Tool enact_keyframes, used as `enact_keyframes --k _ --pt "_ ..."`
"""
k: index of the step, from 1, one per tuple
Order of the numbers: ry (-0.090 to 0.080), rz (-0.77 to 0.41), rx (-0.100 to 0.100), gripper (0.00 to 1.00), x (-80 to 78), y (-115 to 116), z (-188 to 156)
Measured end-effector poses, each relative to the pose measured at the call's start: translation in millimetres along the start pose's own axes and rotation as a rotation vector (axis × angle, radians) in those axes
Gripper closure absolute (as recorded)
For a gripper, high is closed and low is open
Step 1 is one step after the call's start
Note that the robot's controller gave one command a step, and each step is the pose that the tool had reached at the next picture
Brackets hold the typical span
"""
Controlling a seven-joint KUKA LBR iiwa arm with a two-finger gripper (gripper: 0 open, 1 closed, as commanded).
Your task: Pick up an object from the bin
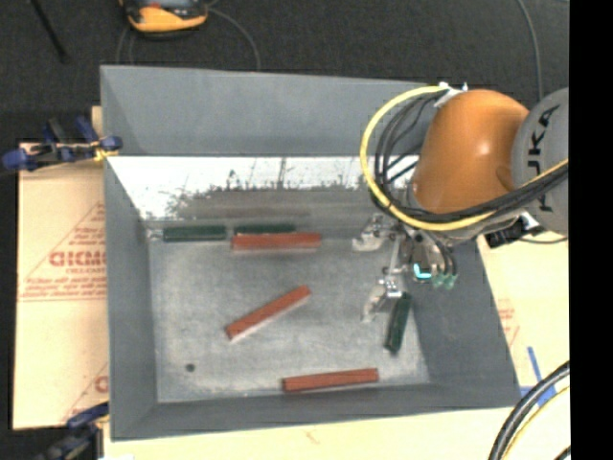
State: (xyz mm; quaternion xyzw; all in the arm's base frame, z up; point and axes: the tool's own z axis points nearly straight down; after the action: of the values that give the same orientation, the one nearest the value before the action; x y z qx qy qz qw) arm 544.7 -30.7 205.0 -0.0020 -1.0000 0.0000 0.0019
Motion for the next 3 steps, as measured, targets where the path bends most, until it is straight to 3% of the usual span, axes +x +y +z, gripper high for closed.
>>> enact_keyframes --k 1,2,3 --pt "-0.008 -0.001 0.001 0.0 -1.6 0 -4" --pt "-0.015 -0.063 0.002 0.0 -16.8 9 32" --pt "-0.006 -0.23 0.0 1.0 -45.8 24 119"
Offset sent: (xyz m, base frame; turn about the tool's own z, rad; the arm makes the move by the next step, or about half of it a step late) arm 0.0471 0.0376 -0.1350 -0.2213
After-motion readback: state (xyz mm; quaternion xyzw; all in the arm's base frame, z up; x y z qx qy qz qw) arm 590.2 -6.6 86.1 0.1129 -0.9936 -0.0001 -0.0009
